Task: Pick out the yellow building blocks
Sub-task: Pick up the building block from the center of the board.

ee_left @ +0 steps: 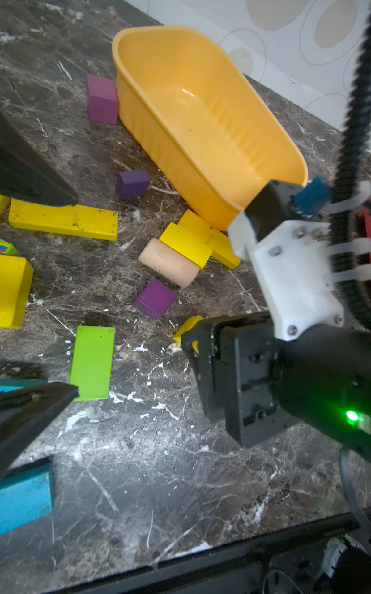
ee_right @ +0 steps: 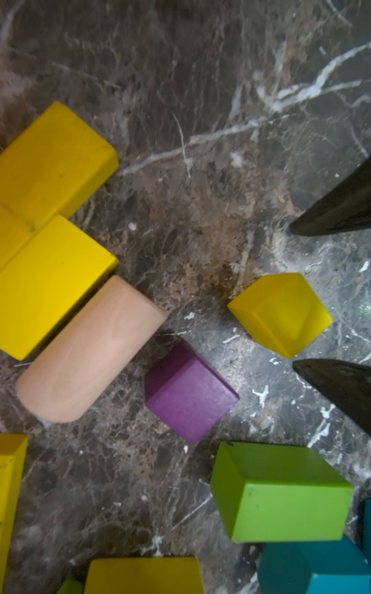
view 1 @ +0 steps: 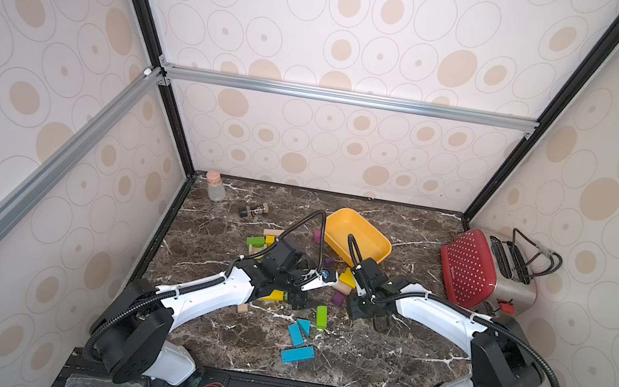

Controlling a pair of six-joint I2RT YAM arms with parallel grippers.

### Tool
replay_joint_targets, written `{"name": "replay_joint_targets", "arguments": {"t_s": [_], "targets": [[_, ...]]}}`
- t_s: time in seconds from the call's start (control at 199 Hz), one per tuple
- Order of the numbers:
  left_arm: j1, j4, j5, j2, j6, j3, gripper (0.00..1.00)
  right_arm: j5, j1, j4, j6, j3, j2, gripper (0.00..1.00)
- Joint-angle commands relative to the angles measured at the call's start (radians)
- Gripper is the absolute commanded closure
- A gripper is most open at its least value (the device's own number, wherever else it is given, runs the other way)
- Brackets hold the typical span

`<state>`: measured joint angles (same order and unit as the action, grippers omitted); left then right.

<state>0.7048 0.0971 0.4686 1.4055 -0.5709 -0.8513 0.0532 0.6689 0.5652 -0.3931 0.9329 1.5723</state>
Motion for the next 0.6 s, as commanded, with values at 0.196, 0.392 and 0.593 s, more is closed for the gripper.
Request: {"name": "replay_joint_targets", "arguments": {"t_s": [0.196, 0.392, 0.593], "targets": [[0.002, -0.111, 0.035, -0.037, -0.023, 0.032, 0.14, 0.037, 0.018, 0.024, 0.023, 0.040, 0.065, 0.41], [0.003, -0.136, 0.026, -0.033, 0.000, 0.038, 0.13, 0.023, 0.024, 0.034, 0.042, 0.043, 0.069, 0.49], [0.002, -0.137, 0.018, -0.039, -0.004, 0.038, 0.13, 0.029, 0.027, 0.057, 0.060, 0.069, 0.082, 0.53]]}}
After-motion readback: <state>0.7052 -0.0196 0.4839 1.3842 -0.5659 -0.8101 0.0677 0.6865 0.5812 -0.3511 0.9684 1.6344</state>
